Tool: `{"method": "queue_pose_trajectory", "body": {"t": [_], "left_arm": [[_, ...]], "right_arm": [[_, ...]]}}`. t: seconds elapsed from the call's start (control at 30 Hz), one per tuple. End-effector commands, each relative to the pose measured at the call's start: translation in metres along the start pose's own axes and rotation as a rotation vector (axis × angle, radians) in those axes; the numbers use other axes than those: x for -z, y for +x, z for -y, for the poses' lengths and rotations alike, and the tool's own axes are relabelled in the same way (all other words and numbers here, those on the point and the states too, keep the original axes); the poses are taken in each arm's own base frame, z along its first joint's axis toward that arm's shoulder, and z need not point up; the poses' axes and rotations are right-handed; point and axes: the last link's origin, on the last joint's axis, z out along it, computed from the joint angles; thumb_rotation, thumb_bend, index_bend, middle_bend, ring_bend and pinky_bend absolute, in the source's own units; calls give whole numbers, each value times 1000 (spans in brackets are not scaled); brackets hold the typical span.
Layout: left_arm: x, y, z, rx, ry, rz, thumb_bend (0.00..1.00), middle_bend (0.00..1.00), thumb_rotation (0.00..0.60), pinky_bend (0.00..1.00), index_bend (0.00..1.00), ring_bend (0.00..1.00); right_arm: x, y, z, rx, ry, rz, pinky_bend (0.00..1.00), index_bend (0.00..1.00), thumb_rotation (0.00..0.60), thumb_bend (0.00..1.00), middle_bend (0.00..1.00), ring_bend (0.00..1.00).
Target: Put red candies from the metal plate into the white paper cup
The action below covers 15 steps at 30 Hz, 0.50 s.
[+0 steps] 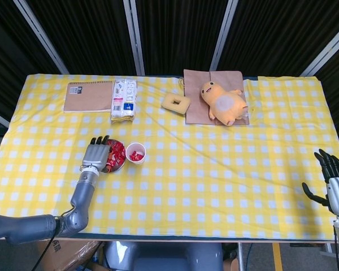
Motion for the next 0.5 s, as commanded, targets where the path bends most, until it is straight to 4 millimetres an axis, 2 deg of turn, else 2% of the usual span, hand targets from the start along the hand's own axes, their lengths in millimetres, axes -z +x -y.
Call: {"method": "queue_pose_trajectory", "body": {"t": [0.03,0.27,0.5], "left_arm": [[-1,-1,-3,-1,-3,-2,324,0,600,16,483,0],[-1,-1,-4,8,-2,-7,393,0,600,16,500,0],[3,9,-1,33,-4,-33,408,0,600,16,506,0]], "right_arm": [[0,1,0,-2,1,-1,0,0,600,410,10,0],[1,1,0,-1,2,-2,0,0,600,410,10,0],[1,1,0,-1,1,-2,0,0,600,409,10,0]]}}
